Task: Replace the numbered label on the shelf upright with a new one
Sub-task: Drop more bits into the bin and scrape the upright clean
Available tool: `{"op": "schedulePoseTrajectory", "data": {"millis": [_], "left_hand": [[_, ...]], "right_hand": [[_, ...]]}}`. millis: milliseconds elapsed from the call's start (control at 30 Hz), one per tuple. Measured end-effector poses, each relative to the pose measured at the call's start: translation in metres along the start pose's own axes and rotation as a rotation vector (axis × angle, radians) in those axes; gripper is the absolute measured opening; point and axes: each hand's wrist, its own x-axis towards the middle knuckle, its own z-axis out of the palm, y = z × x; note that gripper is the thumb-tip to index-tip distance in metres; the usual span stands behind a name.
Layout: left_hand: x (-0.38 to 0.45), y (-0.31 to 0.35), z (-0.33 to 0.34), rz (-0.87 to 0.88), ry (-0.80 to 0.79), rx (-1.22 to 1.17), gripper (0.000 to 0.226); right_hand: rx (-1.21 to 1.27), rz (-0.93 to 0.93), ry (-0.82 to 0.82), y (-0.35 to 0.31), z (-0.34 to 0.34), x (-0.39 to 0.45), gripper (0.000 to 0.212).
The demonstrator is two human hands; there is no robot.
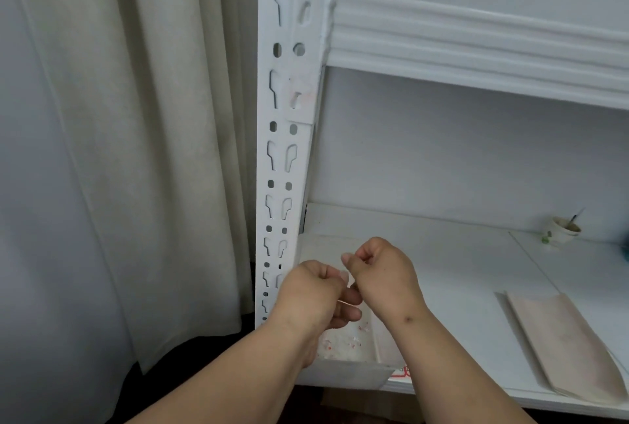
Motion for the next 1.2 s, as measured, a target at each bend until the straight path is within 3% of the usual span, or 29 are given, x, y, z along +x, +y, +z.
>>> {"op": "schedulePoseTrajectory", "data": {"millis": [33,133,167,267,367,433,600,700,833,967,1067,1200], "left_hand": [[-0.004,0.004,0.0,0.019,-0.002,0.006,0.01],[-0.014,0.015,-0.002,0.103,0.01,0.058,0.01],[-0.018,0.018,-0.002,0.141,0.009,0.099,0.018],[-0.028,0.03,-0.007,0.3,0.043,0.207,0.03],[-0.039,0.049,-0.015,0.468,0.161,0.2,0.006],[-0.045,0.061,-0.021,0.557,0.239,0.198,0.015],[-0.062,0.092,-0.031,0.804,0.371,0.114,0.015],[-0.064,0.106,-0.037,0.929,0.484,0.068,0.018],[-0.055,0.121,-0.044,0.944,0.596,0.112,0.038],[-0.044,0.132,-0.045,0.896,0.487,0.104,0.057],[-0.034,0.134,-0.045,0.87,0.357,0.045,0.064],[-0.025,0.132,-0.049,0.848,0.324,0.055,0.066]], "right_hand": [[-0.005,-0.004,-0.011,-0.003,-0.003,-0.003,0.003],[0.026,-0.043,-0.057,-0.013,-0.009,-0.009,0.04],[0.05,-0.065,-0.038,-0.018,-0.013,-0.012,0.039],[0.174,-0.103,0.07,-0.035,-0.023,-0.016,0.005],[0.306,-0.161,0.162,-0.054,-0.035,-0.022,0.019],[0.368,-0.2,0.18,-0.07,-0.042,-0.028,0.021],[0.433,-0.303,0.163,-0.107,-0.05,-0.036,0.017],[0.451,-0.36,0.205,-0.125,-0.052,-0.037,0.025],[0.538,-0.362,0.195,-0.141,-0.052,-0.033,0.039],[0.57,-0.362,0.196,-0.149,-0.048,-0.028,0.04],[0.539,-0.41,0.216,-0.152,-0.044,-0.025,0.025],[0.507,-0.434,0.294,-0.152,-0.042,-0.025,0.024]]}}
